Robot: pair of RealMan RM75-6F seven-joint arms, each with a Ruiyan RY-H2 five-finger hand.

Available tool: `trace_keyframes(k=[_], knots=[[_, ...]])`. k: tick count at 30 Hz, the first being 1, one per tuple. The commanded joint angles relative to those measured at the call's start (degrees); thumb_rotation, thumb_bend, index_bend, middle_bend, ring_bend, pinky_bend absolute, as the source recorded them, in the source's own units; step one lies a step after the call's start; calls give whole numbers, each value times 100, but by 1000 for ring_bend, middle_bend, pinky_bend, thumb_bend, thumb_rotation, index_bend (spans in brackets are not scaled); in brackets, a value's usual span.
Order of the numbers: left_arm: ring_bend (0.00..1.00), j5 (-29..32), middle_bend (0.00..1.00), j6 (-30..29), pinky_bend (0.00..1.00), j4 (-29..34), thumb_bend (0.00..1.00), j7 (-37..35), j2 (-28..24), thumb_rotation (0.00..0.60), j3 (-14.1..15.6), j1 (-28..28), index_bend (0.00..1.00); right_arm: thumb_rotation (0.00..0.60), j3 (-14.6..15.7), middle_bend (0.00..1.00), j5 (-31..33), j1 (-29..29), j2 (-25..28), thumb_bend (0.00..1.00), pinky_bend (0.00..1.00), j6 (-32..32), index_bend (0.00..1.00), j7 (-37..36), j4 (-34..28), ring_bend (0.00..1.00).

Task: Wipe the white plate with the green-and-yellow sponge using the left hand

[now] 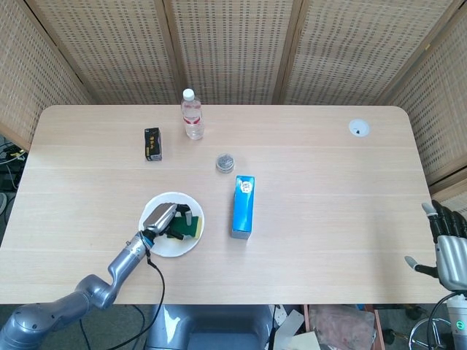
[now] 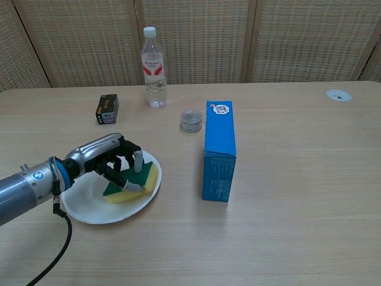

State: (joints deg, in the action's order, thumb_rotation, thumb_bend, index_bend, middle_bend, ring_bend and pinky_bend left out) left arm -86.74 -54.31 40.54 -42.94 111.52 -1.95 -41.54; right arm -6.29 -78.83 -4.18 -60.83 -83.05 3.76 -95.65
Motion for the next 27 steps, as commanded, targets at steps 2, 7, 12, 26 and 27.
trace_keyframes(k=[2,7,12,26,27], knots=[[461,-12,502,-169,568,194,155,-9,-187,600,-134,-75,645,600,-5,0,-2,8,11,0,0,-13,0,-26,-1,0],[461,-14,502,-455,568,499,155,204,-615,600,-342,-160,645,600,-4,0,-17,16,26,0,0,-28,0,-57,-8,0],[461,-42,502,-553,568,481,155,1003,-1229,600,-343,-143,645,600,18,0,-70,21,34,0,0,-37,0,-66,-27,0],[461,77,459,-128,504,-534,155,1445,-1768,600,232,565,622,600,22,0,-84,37,41,0,0,-72,0,-18,-85,0],[459,65,450,-116,490,-641,155,1505,-1735,600,270,607,604,600,23,0,-88,38,41,0,0,-75,0,-17,-88,0]])
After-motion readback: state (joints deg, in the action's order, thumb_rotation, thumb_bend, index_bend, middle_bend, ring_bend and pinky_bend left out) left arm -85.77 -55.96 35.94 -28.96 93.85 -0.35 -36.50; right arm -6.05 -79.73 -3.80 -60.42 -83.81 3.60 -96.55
